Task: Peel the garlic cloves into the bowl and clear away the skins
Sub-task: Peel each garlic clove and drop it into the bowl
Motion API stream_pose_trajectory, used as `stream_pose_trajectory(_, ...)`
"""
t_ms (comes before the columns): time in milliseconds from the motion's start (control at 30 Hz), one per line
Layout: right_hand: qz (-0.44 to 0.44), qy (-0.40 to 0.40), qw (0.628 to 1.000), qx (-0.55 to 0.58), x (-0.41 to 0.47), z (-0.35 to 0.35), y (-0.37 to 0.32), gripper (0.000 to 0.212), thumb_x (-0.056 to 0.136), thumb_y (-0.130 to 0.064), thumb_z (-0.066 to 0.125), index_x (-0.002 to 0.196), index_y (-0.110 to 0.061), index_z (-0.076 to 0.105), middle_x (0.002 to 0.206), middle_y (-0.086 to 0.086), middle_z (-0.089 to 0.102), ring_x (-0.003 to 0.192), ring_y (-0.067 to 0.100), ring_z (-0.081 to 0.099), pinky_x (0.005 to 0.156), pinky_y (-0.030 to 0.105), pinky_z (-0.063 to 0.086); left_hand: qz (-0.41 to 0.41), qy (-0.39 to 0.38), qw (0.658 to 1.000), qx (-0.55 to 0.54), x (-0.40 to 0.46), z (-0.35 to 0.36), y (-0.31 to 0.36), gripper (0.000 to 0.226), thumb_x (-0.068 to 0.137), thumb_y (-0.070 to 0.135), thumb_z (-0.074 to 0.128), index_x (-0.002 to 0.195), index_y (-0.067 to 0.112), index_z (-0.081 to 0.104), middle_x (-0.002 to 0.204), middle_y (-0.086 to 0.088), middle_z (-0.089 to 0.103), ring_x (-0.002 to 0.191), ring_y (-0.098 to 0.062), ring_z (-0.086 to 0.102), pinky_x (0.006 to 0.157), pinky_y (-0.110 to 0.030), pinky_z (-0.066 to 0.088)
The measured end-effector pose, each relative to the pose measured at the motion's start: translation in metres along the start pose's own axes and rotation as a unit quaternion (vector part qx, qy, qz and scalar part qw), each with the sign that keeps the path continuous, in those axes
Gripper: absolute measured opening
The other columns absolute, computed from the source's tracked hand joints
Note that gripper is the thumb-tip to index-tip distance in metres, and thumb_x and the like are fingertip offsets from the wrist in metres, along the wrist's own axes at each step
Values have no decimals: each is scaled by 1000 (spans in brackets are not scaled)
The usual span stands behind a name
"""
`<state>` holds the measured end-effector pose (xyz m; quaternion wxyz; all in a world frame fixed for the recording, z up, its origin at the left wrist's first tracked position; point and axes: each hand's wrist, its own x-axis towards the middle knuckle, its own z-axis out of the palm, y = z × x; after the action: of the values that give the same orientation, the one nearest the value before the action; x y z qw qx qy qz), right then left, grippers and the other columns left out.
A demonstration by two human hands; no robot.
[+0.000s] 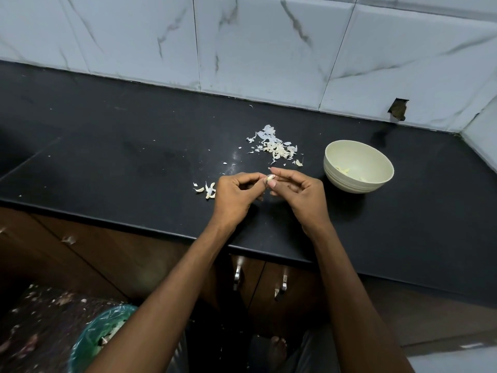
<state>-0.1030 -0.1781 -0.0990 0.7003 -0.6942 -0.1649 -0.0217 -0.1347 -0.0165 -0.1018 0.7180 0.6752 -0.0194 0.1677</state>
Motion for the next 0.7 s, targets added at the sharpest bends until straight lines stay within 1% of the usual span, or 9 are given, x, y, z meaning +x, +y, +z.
stream_pose_trajectory(100,-13,0,1000,-16,0,0,2,29,92,-3,75,122,-2,74,101,8,81,95,16,76,81,27,60,-5,-6,1000,3,-1,0,1,9,91,6,77,99,5,82,86,-18,75,68,-17,63,66,-33,58)
stream_pose_trajectory(200,-17,-2,999,-43,1,1,5,31,95,-5,74,126,-2,72,107,9,79,97,15,75,86,30,61,-14,-14,1000,-3,-1,-1,1,9,91,8,78,99,7,82,87,-20,75,69,-17,64,66,-32,59)
stream_pose_trajectory(267,-19,-12,998,-56,1,0,6,32,96,-5,72,129,-3,71,111,12,76,97,12,72,88,29,60,-18,-20,1000,-11,-2,-2,2,9,91,8,77,99,8,82,88,-22,75,69,-18,63,66,-32,58)
stream_pose_trajectory(367,-25,-23,997,-73,2,0,6,34,97,-6,71,131,-4,70,111,10,74,97,11,70,88,29,59,-18,-22,1000,-14,-2,-1,4,10,92,5,75,100,4,81,86,-17,77,68,-12,63,64,-28,58)
stream_pose_trajectory(400,-24,-22,996,-78,2,-1,6,34,97,-6,72,131,-5,70,110,10,74,96,12,70,89,32,60,-19,-22,999,-14,-2,-1,4,10,92,4,74,100,3,81,85,-15,77,67,-10,63,63,-26,58)
stream_pose_trajectory(467,-26,-18,995,-92,2,-1,6,34,95,-6,73,129,-9,72,110,11,74,95,15,69,92,44,61,-19,-25,999,-10,-3,0,4,10,93,1,73,100,1,80,83,-14,77,67,-8,64,63,-24,57)
stream_pose_trajectory(533,-31,-13,993,-109,2,0,6,33,95,-9,74,127,-13,73,108,11,74,92,16,69,91,51,59,-17,-29,999,-5,-3,0,5,10,94,0,72,100,1,80,82,-14,77,67,-7,65,63,-24,57)
stream_pose_trajectory(600,-32,-10,993,-109,1,0,6,32,94,-10,75,126,-12,74,104,13,73,88,18,68,85,48,58,-12,-31,999,-4,-4,1,6,10,94,0,72,100,0,80,82,-15,77,65,-6,66,62,-23,57)
stream_pose_trajectory(700,-30,-6,995,-91,0,1,4,30,94,-8,75,124,-7,75,101,19,73,83,17,68,82,34,56,-7,-17,1000,-11,-3,1,5,9,93,0,73,98,1,80,79,-14,76,63,-7,63,60,-23,56)
